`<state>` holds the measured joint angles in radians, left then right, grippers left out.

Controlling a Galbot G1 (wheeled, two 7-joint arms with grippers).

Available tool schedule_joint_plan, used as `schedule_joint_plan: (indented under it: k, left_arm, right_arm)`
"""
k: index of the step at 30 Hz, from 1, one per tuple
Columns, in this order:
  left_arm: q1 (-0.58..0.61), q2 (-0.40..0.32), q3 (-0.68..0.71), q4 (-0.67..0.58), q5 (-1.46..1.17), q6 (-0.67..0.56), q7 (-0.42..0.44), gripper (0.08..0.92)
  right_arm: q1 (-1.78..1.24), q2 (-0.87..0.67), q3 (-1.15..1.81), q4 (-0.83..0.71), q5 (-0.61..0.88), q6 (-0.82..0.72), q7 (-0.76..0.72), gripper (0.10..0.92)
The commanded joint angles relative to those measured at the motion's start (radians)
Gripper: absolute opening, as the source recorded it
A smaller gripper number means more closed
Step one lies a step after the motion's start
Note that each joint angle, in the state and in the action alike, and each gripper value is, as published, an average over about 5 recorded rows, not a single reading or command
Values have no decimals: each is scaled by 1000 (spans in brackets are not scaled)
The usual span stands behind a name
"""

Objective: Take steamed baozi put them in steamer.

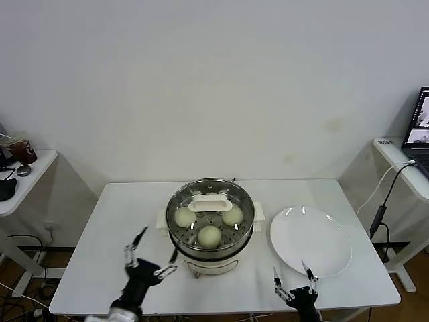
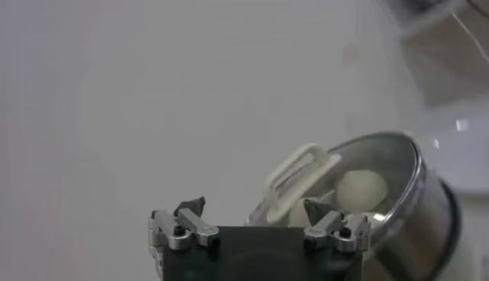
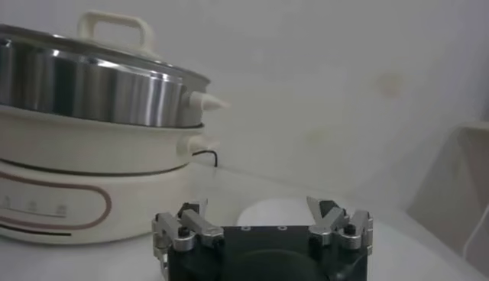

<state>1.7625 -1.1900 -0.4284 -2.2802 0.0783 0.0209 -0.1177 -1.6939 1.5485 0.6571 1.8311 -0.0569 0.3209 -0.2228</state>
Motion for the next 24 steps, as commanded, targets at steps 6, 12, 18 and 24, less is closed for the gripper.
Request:
schedule_joint_plan:
  k: [6, 12, 18, 24]
  left_arm:
    - [250, -88, -144, 218, -418, -313, 99, 823]
    - [248, -89, -149, 253, -385, -326, 111, 823]
    - [247, -96, -153, 260, -373, -332, 112, 823]
    - [249, -95, -169, 266, -381, -331, 129, 823]
  right_arm:
    - [-96, -91, -65, 132, 138, -167, -12, 823]
    - [-109, -89, -75, 147, 121, -165, -9, 823]
    - [-118, -86, -76, 150, 110, -155, -8, 823]
    - [-129, -79, -88, 160, 97, -155, -8, 823]
